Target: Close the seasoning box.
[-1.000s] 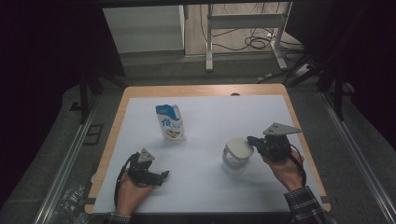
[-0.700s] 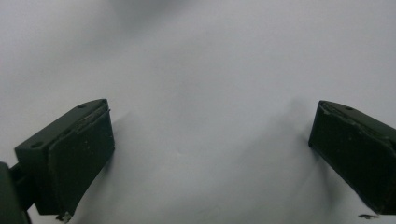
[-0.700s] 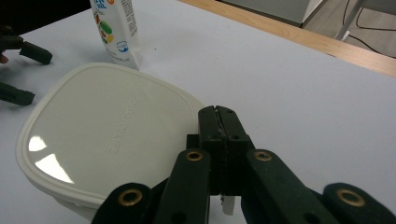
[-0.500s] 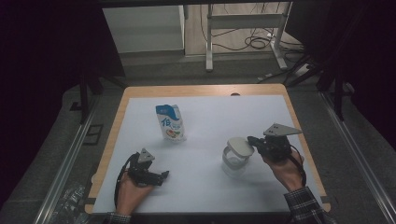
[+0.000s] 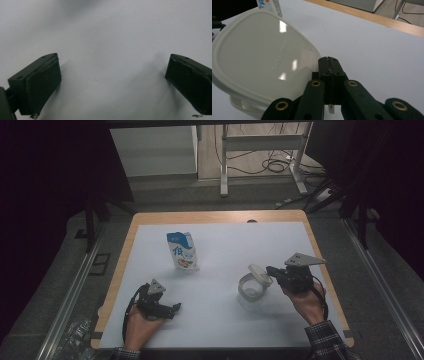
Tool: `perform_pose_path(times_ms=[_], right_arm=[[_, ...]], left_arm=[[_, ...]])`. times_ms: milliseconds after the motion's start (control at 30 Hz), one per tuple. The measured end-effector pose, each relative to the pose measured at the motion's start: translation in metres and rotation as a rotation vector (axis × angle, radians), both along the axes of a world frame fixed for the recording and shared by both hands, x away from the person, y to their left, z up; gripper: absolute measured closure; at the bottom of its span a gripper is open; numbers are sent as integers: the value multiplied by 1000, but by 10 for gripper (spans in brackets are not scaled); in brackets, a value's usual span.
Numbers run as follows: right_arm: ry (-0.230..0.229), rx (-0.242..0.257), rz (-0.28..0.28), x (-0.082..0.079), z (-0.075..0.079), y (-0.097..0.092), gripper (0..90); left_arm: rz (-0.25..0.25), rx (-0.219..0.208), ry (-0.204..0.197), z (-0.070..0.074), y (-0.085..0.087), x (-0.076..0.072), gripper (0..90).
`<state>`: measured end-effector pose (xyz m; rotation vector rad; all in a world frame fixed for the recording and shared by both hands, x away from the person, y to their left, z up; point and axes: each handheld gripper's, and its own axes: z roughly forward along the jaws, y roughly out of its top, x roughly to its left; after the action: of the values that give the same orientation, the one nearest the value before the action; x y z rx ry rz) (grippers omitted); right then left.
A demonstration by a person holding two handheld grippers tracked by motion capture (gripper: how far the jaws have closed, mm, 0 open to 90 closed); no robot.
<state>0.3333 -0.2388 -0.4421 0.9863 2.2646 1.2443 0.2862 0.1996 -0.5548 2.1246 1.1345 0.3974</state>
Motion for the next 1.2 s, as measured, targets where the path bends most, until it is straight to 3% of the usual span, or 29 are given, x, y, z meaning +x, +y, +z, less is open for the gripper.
perform_pose_path(times_ms=[200,400,733,800,1200], right_arm=[[10,3,-6,2,-6,-3,892],[24,46,-5,3,-12,-8,892],[32,44,-20,4,-20,-12,871],[38,65,-25,4,-21,-14,866],[28,42,-70,-1,-26,-23,786]], left_arm=[[1,-1,0,0,0,0,2],[-3,4,1,0,0,0,2],[-3,4,1,0,0,0,2],[-3,4,2,0,0,0,2],[-3,8,3,0,0,0,2]])
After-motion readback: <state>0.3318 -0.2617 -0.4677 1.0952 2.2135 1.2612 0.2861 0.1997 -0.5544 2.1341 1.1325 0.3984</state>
